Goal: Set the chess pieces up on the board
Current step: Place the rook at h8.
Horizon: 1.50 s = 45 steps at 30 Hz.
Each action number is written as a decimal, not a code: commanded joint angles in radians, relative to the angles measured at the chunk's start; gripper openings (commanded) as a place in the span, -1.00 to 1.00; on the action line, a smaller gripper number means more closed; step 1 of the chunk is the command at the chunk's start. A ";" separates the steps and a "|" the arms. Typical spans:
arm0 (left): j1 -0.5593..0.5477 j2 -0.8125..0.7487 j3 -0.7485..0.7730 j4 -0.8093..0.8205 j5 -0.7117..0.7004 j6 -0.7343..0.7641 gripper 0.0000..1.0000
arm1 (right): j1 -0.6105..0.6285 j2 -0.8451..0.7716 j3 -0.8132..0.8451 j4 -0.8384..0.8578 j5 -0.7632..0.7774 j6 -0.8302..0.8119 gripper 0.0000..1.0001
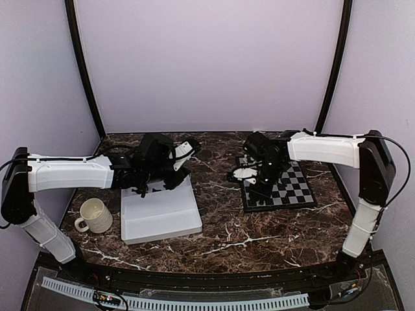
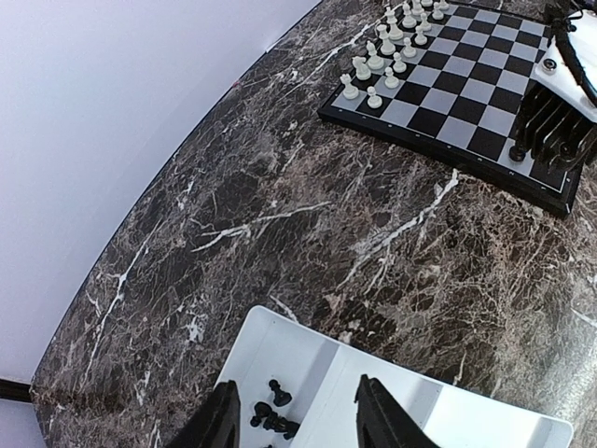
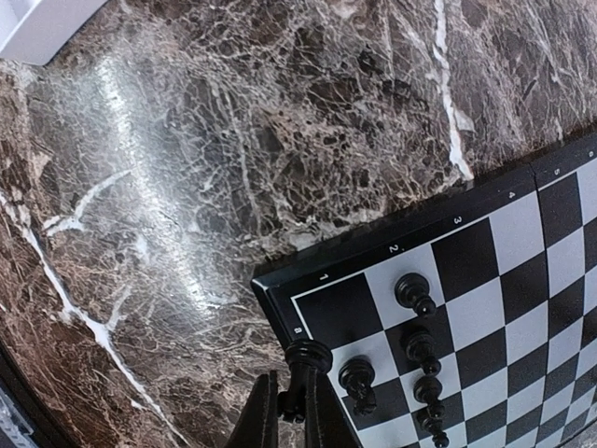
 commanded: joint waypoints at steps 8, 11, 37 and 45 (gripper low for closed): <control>0.001 -0.004 0.027 -0.015 0.002 -0.016 -0.10 | 0.011 0.050 -0.001 0.016 0.055 0.000 -1.00; 0.000 -0.008 0.024 -0.011 0.009 -0.018 -0.10 | 0.011 0.060 0.002 0.022 0.056 -0.001 -1.00; 0.001 0.033 0.039 -0.026 0.010 -0.013 -0.10 | 0.011 0.109 0.034 0.033 0.056 -0.006 -0.75; 0.000 0.038 0.040 -0.028 0.010 -0.016 -0.10 | 0.012 0.104 0.032 0.035 0.058 -0.001 -0.54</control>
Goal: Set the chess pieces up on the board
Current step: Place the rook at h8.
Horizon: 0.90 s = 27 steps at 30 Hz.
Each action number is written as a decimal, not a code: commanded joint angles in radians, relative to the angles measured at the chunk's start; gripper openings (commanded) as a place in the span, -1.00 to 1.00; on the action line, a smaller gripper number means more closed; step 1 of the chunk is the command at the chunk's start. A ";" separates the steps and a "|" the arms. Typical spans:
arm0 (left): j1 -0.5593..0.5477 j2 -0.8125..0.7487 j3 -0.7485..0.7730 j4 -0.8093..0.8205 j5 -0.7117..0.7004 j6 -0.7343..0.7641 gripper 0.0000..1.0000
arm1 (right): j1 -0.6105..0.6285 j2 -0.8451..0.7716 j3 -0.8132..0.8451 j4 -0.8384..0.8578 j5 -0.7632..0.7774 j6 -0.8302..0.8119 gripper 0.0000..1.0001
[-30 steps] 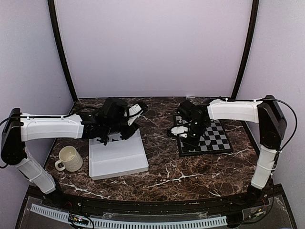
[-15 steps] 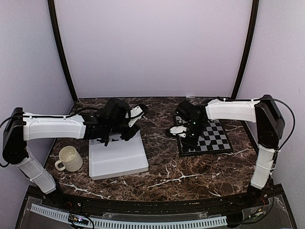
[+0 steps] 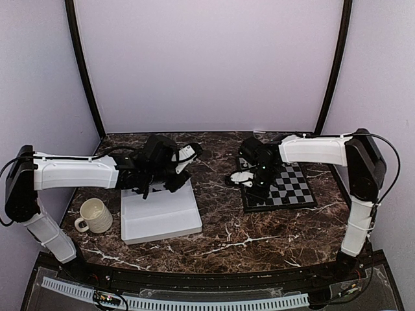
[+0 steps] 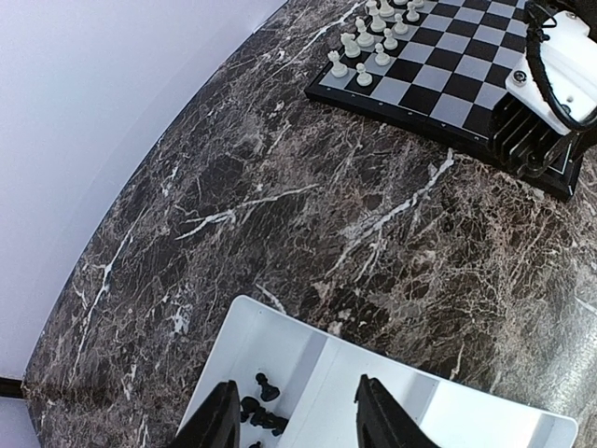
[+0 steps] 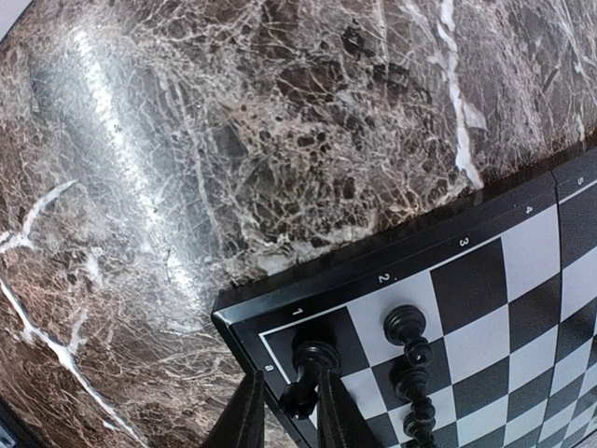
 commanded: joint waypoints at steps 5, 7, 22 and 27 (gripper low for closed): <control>0.001 -0.006 0.028 -0.009 0.002 -0.011 -0.10 | 0.011 0.007 0.012 0.012 0.008 0.006 -0.44; 0.000 -0.006 0.027 -0.008 0.003 -0.011 -0.10 | 0.011 0.004 0.015 0.012 0.009 0.008 -0.38; 0.233 -0.037 0.061 -0.421 -0.015 -0.419 -0.11 | 0.003 -0.205 0.006 -0.092 -0.234 -0.047 -0.18; 0.372 0.005 0.032 -0.517 0.101 -0.486 -0.23 | -0.003 -0.237 -0.012 -0.084 -0.227 -0.053 -0.20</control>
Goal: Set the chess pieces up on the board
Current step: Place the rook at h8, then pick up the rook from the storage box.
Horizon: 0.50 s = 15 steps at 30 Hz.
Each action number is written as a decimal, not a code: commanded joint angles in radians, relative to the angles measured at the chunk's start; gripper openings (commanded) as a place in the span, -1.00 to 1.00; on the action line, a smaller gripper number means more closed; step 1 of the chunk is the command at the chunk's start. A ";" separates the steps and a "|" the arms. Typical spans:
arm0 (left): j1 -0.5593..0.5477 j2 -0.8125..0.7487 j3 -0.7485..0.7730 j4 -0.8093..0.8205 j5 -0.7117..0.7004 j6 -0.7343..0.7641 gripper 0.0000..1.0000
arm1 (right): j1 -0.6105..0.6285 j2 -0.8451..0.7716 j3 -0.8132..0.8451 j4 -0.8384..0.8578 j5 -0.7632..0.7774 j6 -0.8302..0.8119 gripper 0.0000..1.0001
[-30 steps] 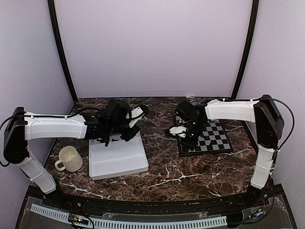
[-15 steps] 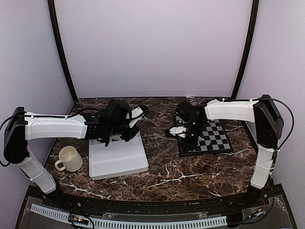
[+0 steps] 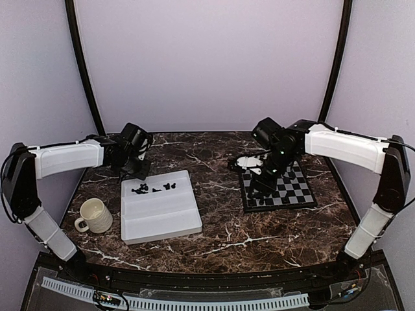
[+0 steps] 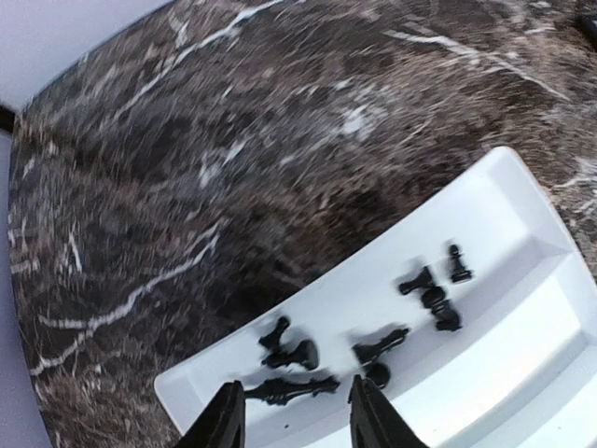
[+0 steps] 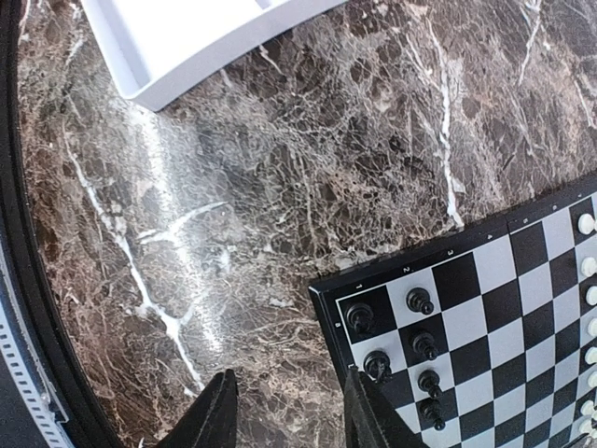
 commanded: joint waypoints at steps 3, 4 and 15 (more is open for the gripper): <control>0.134 0.047 -0.004 -0.206 0.158 -0.116 -0.30 | -0.007 -0.019 -0.015 -0.010 -0.043 -0.017 -0.20; 0.144 0.065 0.001 -0.211 0.171 -0.114 -0.31 | -0.007 -0.020 -0.017 -0.009 -0.047 -0.016 -0.21; 0.196 0.149 0.036 -0.269 0.155 -0.244 -0.21 | -0.015 -0.037 -0.045 0.006 -0.054 -0.014 -0.22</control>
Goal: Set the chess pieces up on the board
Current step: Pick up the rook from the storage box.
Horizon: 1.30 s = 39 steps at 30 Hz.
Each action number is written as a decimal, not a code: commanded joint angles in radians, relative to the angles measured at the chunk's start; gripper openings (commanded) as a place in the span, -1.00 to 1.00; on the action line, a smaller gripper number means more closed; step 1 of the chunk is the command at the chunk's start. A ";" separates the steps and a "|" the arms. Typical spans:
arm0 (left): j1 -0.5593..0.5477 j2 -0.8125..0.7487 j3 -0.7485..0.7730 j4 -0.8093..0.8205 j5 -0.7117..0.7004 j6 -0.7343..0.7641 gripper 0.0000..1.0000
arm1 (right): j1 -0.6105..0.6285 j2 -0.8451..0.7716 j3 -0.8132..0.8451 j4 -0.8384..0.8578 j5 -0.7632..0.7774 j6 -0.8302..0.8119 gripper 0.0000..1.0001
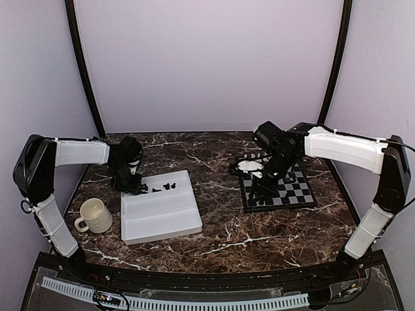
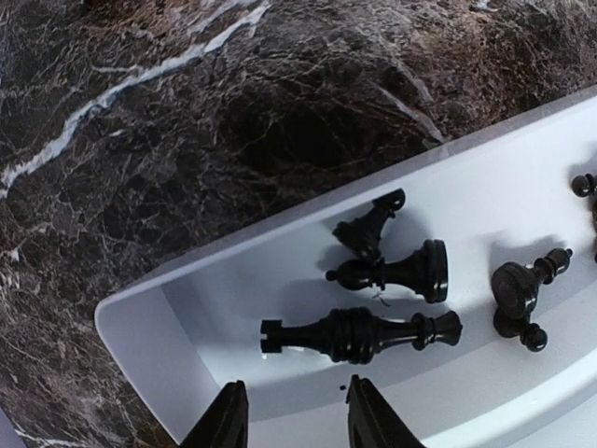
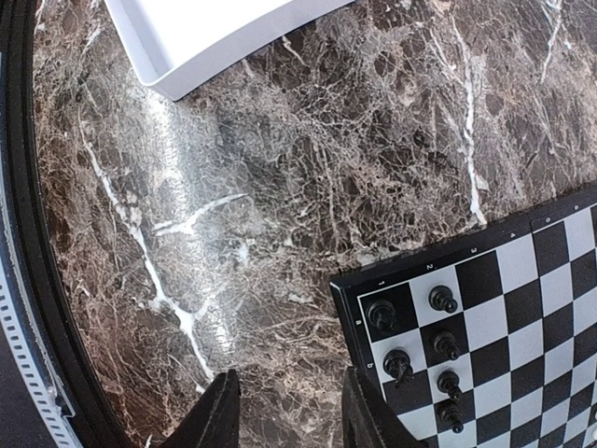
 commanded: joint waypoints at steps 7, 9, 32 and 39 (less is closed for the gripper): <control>0.009 0.004 0.048 0.006 0.065 -0.231 -0.19 | -0.009 -0.013 -0.011 0.008 -0.032 -0.003 -0.23; 0.010 0.007 0.049 0.023 0.079 -0.266 -0.19 | -0.009 -0.015 -0.015 0.009 -0.033 -0.002 -0.22; 0.062 0.111 0.025 0.154 0.073 -0.439 -0.33 | -0.010 -0.021 -0.043 0.021 -0.070 0.004 -0.24; 0.062 0.098 0.012 0.128 0.090 -0.414 -0.53 | -0.010 -0.014 -0.035 0.018 -0.070 0.004 -0.25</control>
